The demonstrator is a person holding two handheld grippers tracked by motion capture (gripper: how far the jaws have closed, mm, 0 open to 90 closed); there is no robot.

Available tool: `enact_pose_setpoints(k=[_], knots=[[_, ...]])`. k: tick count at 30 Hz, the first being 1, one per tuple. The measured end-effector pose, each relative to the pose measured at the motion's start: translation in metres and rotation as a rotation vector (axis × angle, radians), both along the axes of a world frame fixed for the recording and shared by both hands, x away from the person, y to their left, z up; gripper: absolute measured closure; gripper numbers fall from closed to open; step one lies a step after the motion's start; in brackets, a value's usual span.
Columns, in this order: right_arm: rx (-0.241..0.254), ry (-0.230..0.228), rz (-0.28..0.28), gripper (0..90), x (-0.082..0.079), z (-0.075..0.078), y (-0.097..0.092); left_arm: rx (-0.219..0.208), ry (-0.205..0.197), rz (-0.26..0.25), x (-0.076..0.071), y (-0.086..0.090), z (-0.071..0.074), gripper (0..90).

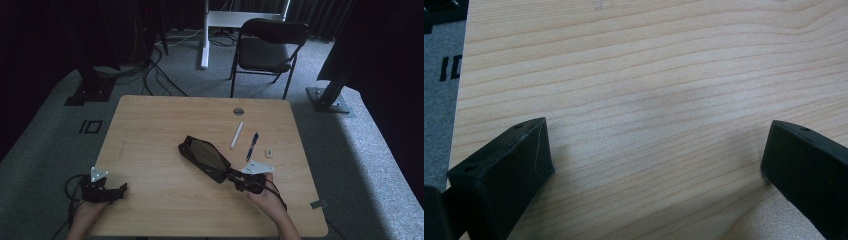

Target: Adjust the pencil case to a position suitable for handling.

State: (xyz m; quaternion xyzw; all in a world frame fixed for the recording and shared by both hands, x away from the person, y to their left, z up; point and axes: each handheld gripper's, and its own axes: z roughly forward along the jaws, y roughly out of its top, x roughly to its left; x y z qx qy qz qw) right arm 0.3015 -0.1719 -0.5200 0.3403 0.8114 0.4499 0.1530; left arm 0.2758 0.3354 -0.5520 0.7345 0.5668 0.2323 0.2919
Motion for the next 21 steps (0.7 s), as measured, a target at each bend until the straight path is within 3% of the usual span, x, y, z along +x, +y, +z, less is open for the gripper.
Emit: enact_pose_setpoints(k=[21], knots=[[-0.001, 0.013, -0.024, 72.9, -0.023, 0.001, -0.033, 0.001, 0.000, -0.001, 0.000, 0.000, 0.000, 0.1]])
